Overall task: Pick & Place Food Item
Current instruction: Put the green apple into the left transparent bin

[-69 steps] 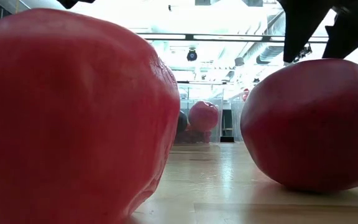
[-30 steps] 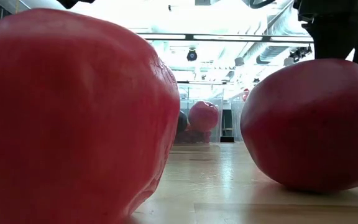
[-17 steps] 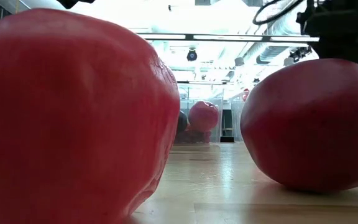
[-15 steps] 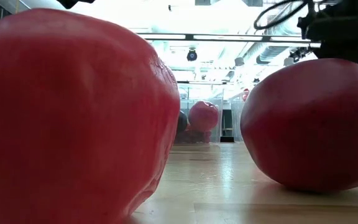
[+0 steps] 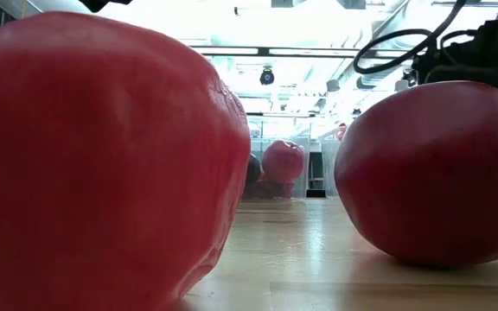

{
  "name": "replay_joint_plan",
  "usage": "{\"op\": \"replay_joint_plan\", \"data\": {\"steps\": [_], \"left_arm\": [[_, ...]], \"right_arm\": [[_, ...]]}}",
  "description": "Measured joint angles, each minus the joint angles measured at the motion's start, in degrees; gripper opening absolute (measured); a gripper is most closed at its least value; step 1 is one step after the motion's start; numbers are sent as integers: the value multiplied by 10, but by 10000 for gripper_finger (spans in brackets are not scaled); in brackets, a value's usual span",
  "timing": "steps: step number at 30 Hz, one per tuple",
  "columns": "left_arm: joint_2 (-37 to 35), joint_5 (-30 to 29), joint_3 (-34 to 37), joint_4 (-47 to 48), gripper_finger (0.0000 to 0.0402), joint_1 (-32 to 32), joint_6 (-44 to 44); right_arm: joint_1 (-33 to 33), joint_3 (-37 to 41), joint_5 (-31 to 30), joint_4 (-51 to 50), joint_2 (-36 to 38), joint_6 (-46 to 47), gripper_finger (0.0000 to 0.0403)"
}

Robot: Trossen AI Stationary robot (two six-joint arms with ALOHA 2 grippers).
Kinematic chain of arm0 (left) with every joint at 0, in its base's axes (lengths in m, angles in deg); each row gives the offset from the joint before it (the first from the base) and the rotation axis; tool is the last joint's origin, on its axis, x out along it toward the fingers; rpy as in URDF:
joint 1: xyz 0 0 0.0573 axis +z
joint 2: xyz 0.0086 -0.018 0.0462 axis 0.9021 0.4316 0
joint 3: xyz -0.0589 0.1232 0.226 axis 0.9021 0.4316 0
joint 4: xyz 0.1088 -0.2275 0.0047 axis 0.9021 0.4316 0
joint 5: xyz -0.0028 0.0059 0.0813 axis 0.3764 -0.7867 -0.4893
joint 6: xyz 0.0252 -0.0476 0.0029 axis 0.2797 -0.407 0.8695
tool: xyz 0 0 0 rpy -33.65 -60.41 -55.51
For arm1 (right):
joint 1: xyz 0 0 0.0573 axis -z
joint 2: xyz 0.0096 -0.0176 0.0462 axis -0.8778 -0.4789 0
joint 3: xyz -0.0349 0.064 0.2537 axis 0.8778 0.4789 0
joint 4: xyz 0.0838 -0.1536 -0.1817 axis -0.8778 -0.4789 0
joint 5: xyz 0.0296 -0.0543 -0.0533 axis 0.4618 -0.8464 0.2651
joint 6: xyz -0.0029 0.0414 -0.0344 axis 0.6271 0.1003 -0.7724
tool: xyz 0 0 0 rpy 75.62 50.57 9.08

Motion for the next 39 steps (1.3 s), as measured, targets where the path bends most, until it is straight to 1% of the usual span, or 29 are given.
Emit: {"op": "replay_joint_plan", "data": {"steps": [4, 8, 11, 14, 16, 19, 22, 24, 32, 36, 39], "left_arm": [[0, 0, 0, 0, 282, 0, 0], [0, 0, 0, 0, 282, 0, 0], [0, 0, 0, 0, 282, 0, 0], [0, 0, 0, 0, 282, 0, 0], [0, 0, 0, 0, 282, 0, 0], [0, 0, 0, 0, 282, 0, 0], [0, 0, 0, 0, 282, 0, 0], [0, 0, 0, 0, 282, 0, 0], [0, 0, 0, 0, 282, 0, 0], [0, 0, 0, -22, 282, 0, 1], [0, 0, 0, -36, 282, 5, 0]], "right_arm": [[0, 5, -5, 9, 0, 11, 400], [0, 6, -28, 18, -1, 12, 395], [-2, 7, -51, 39, -1, 11, 375], [-20, 7, -83, 58, -2, 10, 351], [-30, 7, -93, 66, -2, 13, 340], [-40, 7, -95, 71, -2, 37, 337], [-43, 7, -100, 92, -2, 42, 340], [-48, 7, -120, 118, -2, 32, 339], [-52, 7, -235, 239, -2, -98, 335], [-42, 7, -261, 314, -2, -190, 333], [-22, 7, -283, 385, -2, -279, 333]]}}
